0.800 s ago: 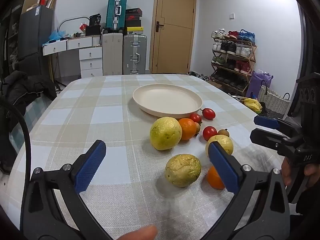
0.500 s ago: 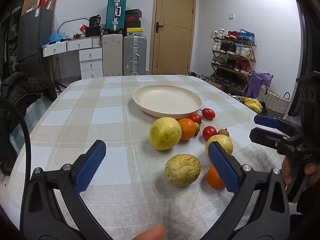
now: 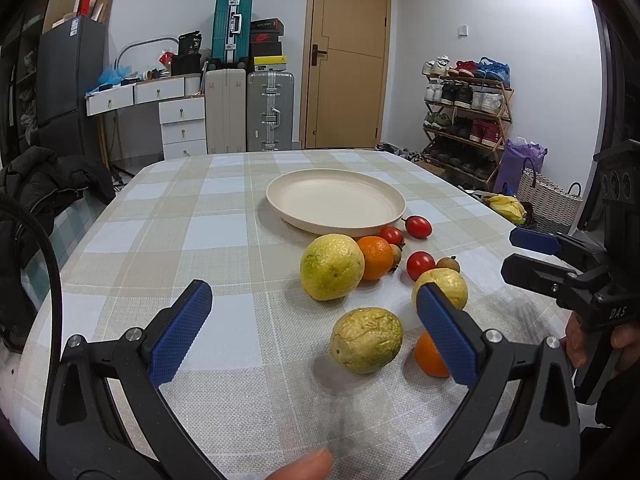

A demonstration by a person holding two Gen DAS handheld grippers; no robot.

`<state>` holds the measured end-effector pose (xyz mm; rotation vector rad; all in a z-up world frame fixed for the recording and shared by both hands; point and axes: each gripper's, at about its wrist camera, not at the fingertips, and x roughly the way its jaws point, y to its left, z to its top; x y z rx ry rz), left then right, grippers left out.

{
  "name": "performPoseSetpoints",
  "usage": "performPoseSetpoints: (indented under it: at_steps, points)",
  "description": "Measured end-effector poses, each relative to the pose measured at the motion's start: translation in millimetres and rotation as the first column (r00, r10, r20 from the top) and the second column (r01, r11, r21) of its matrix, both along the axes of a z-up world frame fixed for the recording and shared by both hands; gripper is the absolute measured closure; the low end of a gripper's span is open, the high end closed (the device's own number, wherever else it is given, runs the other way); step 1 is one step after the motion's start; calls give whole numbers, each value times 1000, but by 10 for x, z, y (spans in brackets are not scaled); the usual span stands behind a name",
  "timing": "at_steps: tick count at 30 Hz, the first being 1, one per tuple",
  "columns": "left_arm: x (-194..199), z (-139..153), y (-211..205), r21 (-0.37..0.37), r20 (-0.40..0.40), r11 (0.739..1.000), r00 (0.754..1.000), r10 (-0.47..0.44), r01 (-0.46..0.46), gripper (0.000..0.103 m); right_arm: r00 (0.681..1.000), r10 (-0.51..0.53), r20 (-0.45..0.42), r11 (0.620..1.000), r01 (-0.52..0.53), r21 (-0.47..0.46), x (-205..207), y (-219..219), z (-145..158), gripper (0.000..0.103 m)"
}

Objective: Organize fruits

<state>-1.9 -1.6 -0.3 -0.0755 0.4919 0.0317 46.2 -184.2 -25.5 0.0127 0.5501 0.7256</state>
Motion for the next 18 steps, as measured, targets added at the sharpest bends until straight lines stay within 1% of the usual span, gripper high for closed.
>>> performPoseSetpoints:
  at_steps: [18]
  points:
    - [-6, 4, -4, 3, -1, 1000, 1000, 1, -1, 1, 1000, -4, -2, 1000, 4, 2, -10, -11, 1, 0]
